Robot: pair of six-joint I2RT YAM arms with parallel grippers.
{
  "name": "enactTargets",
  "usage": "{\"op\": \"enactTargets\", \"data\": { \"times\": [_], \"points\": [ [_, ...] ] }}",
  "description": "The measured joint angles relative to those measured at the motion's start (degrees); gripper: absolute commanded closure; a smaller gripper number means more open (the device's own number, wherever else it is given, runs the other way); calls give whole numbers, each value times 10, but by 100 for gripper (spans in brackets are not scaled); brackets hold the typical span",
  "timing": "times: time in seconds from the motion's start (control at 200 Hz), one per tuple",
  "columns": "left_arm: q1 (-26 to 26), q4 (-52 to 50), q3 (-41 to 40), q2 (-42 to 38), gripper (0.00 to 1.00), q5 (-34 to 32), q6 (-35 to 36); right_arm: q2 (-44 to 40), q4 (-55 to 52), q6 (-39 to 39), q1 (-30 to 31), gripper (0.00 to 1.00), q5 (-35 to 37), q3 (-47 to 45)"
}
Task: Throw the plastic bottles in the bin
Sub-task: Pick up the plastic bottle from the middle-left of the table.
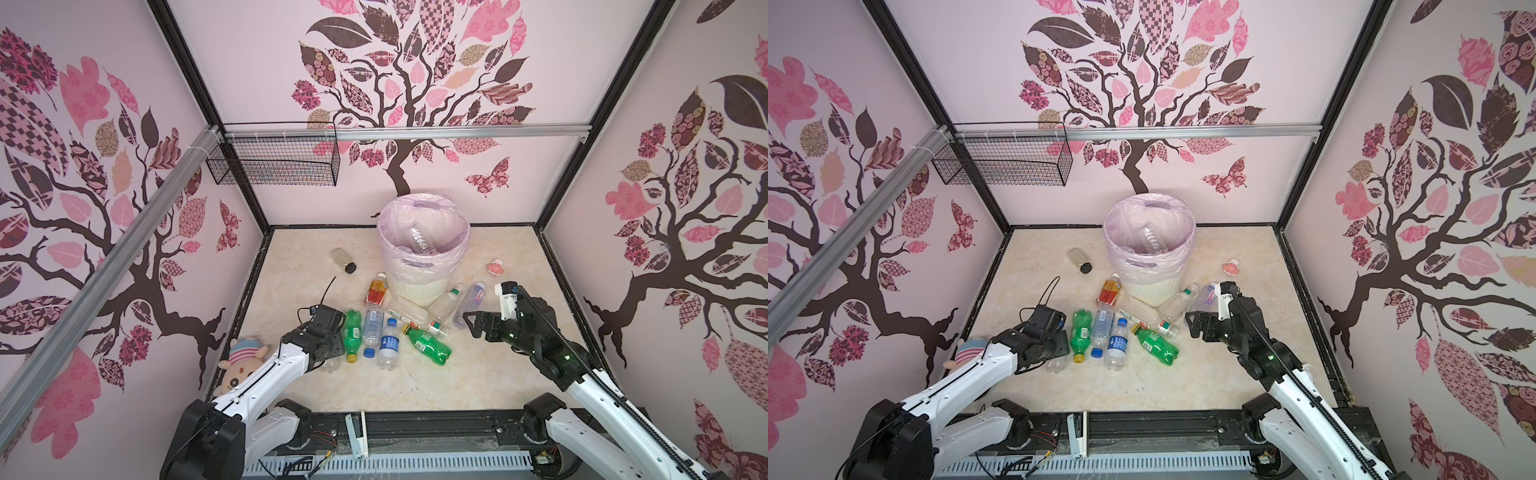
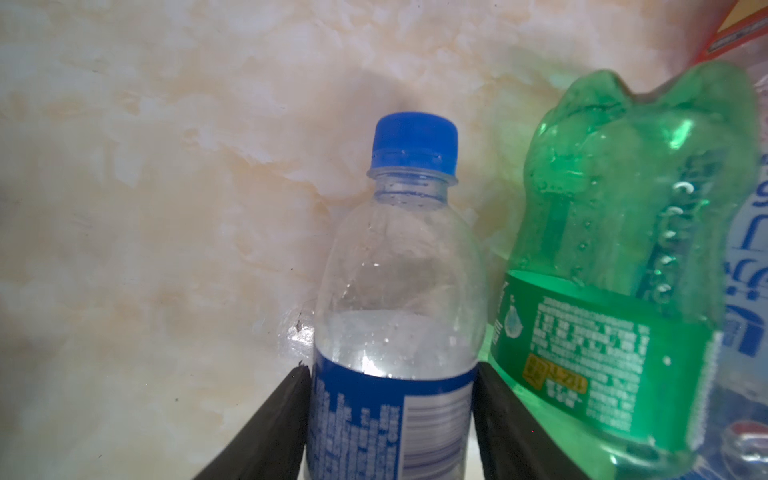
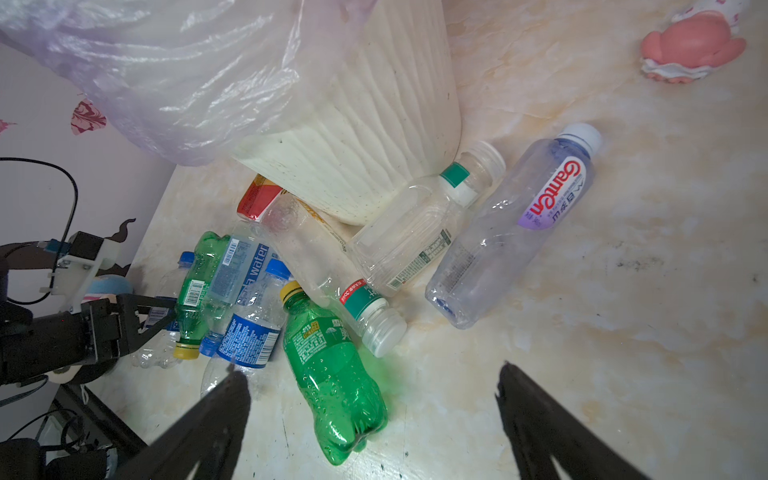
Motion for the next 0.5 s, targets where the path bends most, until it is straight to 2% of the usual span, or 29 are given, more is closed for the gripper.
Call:
{"op": "enactTargets", "data": {
  "times": [0.28, 0.5],
  "points": [
    [0, 31, 0, 22, 41, 9, 0, 0, 0, 2, 0, 4, 0, 0],
    [0, 37, 0, 23, 49, 12, 1, -2, -3, 3, 0, 4, 0, 0]
  ]
}}
